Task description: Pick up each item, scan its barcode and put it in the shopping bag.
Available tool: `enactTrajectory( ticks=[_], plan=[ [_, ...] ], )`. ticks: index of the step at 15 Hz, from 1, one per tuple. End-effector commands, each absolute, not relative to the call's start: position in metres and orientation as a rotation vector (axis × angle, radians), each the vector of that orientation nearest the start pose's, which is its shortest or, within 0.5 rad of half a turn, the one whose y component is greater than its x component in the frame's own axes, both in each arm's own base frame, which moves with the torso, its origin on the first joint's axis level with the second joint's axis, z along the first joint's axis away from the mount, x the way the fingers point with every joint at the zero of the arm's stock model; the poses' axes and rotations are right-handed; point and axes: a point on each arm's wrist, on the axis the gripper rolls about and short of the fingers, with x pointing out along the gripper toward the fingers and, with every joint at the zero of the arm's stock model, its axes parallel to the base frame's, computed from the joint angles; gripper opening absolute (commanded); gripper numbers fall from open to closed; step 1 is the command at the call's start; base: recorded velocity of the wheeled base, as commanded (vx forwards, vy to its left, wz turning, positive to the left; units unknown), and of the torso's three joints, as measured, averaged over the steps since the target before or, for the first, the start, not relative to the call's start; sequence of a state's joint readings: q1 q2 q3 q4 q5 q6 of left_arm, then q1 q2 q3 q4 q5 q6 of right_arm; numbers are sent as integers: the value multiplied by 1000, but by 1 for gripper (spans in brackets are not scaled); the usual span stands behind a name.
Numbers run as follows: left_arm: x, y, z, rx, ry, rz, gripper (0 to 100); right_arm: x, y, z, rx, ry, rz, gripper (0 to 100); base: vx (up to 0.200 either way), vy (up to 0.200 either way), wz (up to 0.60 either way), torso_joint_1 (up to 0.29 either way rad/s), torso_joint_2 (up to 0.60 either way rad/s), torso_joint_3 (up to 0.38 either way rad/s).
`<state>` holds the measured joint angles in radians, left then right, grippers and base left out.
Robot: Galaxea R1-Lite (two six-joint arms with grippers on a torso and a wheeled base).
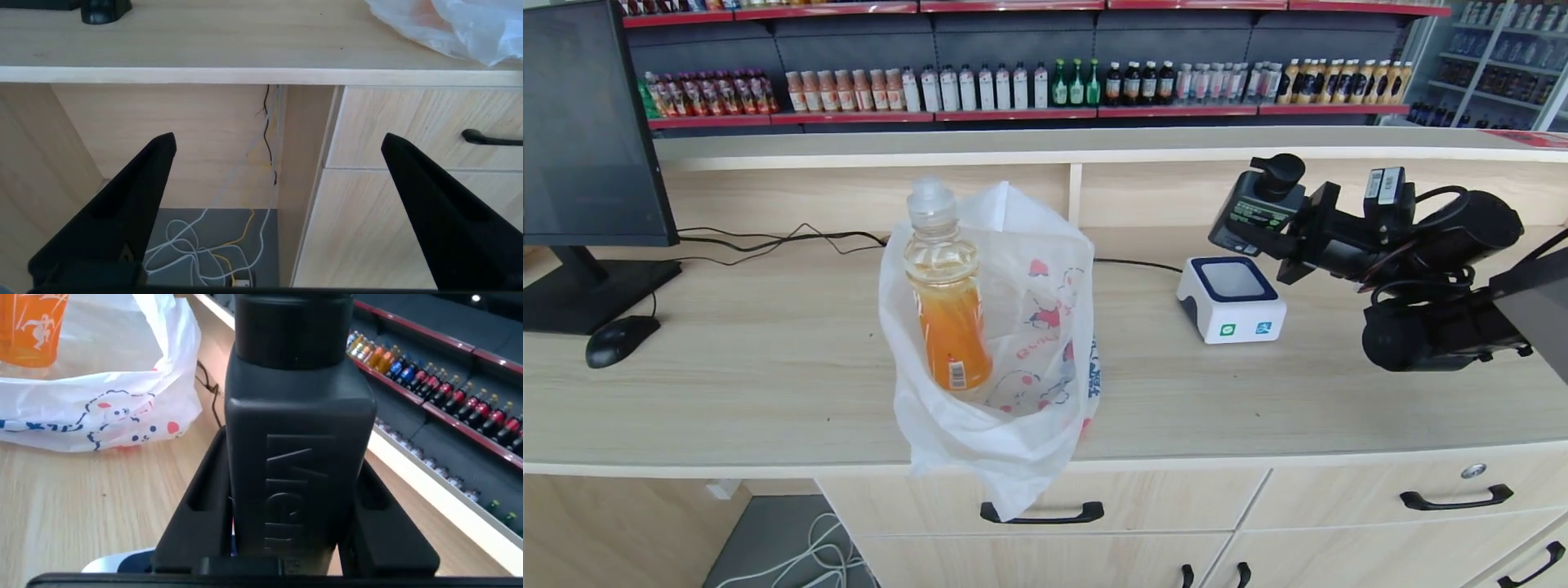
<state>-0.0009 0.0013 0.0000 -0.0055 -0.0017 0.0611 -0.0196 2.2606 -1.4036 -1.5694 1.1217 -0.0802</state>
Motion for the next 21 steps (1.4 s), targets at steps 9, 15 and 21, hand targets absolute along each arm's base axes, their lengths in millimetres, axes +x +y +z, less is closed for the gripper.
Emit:
enactTrajectory(
  ticks=[9,15,21],
  plan=[
    [-23,0,76,61,-5,-1,100,411,10,189,-481,-608,1022,0,0,0,0,0,0,0],
    [-23,0,76,61,-5,-1,100,415,9,179,-505,-609,1015,0,0,0,0,0,0,0],
    [-23,0,76,61,-5,-1,100,424,9,169,-530,-617,1008,0,0,0,0,0,0,0]
  ],
)
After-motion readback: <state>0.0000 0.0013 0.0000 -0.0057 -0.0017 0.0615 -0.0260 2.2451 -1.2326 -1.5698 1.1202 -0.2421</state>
